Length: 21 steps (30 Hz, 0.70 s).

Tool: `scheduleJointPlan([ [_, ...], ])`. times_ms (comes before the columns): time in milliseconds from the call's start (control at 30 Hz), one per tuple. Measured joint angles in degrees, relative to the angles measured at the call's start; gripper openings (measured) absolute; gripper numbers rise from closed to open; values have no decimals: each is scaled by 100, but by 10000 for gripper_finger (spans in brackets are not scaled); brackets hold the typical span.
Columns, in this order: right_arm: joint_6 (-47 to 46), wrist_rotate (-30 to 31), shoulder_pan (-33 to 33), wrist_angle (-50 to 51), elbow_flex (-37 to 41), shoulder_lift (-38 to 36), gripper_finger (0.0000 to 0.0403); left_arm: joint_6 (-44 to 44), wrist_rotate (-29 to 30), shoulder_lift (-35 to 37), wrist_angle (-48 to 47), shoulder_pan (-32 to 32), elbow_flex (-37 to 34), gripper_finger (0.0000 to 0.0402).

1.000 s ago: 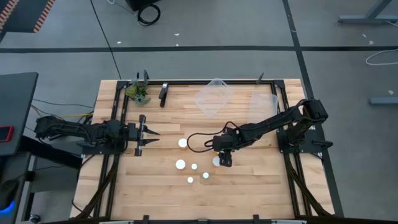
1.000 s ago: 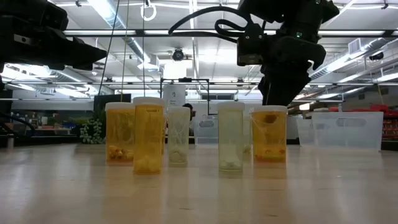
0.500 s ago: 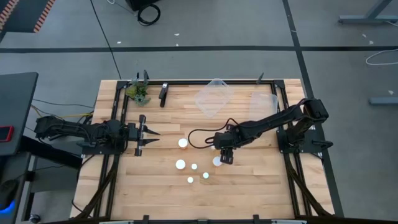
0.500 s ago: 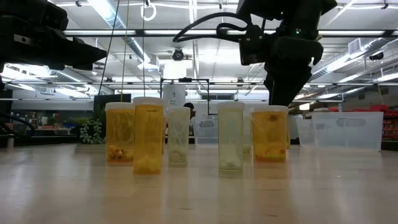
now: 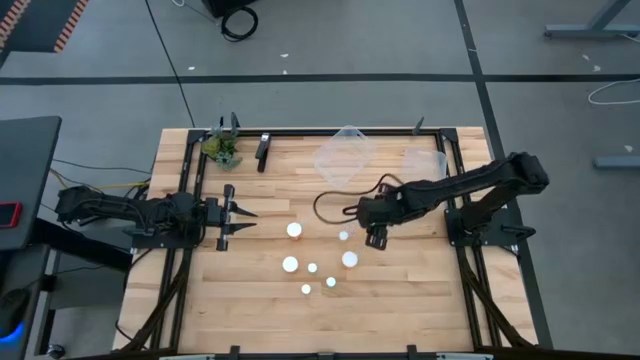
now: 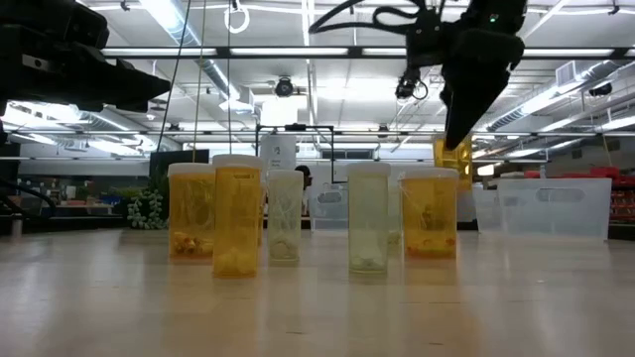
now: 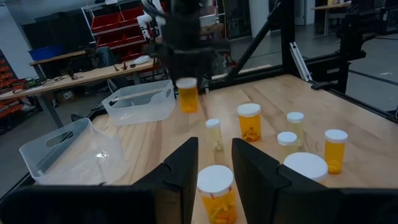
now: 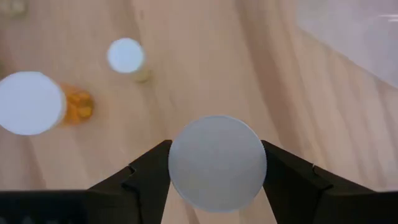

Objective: Pick and place medicine bottles into bin by pill shape (circle, oval)
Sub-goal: Put the big orange pill bottle into the right transparent bin

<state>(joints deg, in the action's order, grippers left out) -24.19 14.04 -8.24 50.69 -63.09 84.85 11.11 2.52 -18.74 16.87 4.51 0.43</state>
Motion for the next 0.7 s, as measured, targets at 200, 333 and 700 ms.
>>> scheduleJointPlan([
  [200,-259,12,300,0,423,-800,231,0,0,2,3,-1,0,107],
  [333,-266,12,540,53,542,-1096,230,0,0,1,4,-2,1,107],
  [700,107,30,1860,806,542,-1330,229,0,0,0,4,0,2,107],
])
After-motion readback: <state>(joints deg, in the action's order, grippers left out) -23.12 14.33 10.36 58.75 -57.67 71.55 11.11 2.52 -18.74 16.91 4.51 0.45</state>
